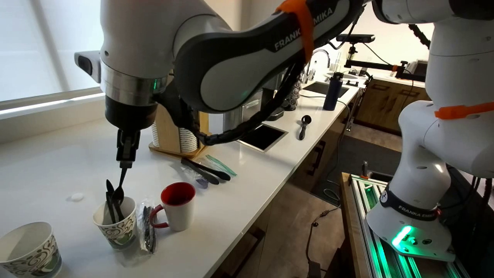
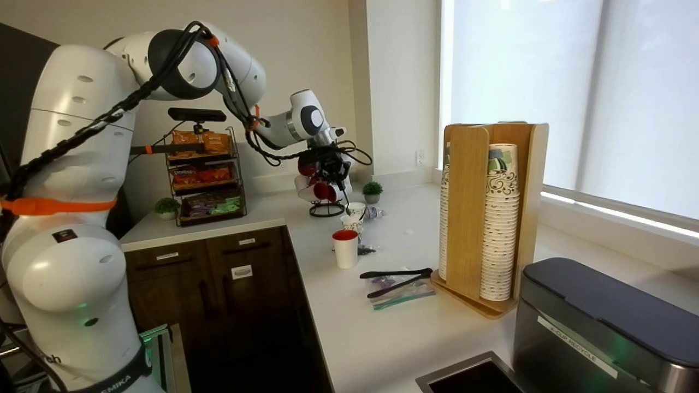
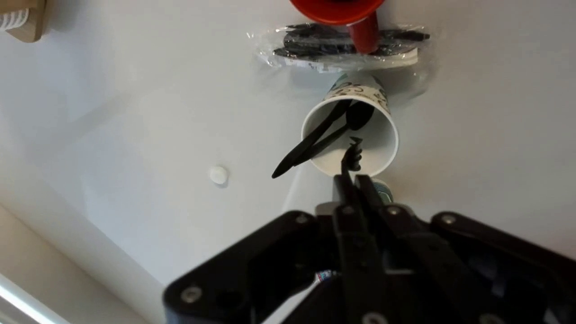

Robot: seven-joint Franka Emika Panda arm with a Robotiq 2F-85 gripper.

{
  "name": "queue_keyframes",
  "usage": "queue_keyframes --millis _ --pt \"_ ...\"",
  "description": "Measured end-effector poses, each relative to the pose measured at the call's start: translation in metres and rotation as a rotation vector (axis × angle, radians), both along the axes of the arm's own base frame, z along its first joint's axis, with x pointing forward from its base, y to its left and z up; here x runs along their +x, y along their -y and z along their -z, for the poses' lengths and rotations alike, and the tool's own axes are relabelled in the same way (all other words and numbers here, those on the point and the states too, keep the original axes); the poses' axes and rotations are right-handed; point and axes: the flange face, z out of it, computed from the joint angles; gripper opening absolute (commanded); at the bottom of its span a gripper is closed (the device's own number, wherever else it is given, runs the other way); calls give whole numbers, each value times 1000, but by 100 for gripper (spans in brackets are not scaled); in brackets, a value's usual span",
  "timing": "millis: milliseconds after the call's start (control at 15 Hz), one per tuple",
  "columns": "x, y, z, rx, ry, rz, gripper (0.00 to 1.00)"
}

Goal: Remove the black knife from the mug and put it in the coffee cup on the left then pick up the fork from the counter and put it in the coffee cup.

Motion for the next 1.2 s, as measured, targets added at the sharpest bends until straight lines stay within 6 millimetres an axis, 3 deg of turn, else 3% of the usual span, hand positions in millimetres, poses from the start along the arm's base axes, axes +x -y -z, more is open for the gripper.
queue_keyframes --millis 667,733,800,1200 --pt "38 3 9 -14 -98 33 1" --pt "40 3 10 -18 -113 33 30" --pt "43 3 12 -19 -129 34 31" --pt "52 -1 16 -28 -192 40 75"
